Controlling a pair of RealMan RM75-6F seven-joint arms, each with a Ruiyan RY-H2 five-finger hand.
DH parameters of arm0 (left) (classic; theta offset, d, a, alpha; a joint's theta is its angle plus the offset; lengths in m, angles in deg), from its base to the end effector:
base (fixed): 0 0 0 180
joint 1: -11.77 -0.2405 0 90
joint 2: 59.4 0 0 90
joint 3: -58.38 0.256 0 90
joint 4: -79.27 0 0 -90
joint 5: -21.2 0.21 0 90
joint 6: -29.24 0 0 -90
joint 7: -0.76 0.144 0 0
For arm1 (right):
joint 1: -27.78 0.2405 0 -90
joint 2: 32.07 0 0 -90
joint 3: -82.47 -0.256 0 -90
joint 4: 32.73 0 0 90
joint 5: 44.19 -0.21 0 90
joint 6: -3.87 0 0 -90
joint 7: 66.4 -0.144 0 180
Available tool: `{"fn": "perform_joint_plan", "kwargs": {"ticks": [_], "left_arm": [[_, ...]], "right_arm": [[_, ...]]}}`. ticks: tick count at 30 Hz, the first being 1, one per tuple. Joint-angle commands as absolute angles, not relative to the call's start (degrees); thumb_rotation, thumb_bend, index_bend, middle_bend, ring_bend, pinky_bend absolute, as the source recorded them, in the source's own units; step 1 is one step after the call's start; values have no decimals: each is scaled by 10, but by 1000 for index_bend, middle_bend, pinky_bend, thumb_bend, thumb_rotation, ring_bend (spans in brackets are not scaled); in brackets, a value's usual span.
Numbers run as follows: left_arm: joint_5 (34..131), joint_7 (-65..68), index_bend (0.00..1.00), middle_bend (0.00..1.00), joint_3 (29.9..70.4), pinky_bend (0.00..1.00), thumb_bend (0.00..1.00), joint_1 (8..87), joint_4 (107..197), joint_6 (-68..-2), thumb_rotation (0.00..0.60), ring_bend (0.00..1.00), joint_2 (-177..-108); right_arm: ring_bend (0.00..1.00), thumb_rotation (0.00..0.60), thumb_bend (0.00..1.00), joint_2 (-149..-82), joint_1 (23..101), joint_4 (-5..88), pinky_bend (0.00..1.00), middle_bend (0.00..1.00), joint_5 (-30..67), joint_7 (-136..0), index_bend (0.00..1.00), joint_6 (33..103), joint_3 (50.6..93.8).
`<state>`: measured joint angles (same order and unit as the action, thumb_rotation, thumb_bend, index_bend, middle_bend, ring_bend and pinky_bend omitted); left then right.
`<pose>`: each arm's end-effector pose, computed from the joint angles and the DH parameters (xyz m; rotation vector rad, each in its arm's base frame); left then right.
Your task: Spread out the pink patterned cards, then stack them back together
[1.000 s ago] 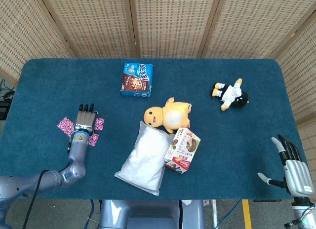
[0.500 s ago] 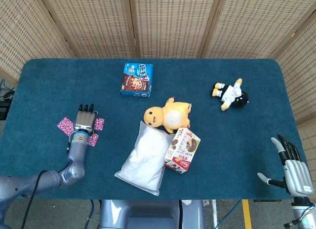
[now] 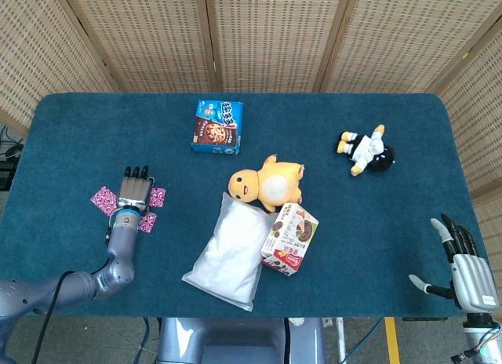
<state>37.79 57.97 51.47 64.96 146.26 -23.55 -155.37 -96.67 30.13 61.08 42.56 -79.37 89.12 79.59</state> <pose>-0.2198 0.3942 -0.0324 -1.6843 -0.8912 -0.1618 -0.3107 -0.1671 0.1537 1.2698 -1.1184 1.0802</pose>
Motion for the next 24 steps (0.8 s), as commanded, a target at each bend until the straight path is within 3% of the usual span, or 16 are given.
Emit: {"fn": "perform_joint_plan", "kwargs": {"ticks": [1,24], "left_arm": [[377,580,592,0,515,0,361,650,1463,-235,600,0,-1554],[385,572,649,0,515,0,367,644,1462,-236,600,0,-1553]], "right_arm": [[0,600,106,-967,301,611,0,0,426,-793,43,891,796],[0,600,105,-966,302,612,0,0,425,-792,43,890,796]]}}
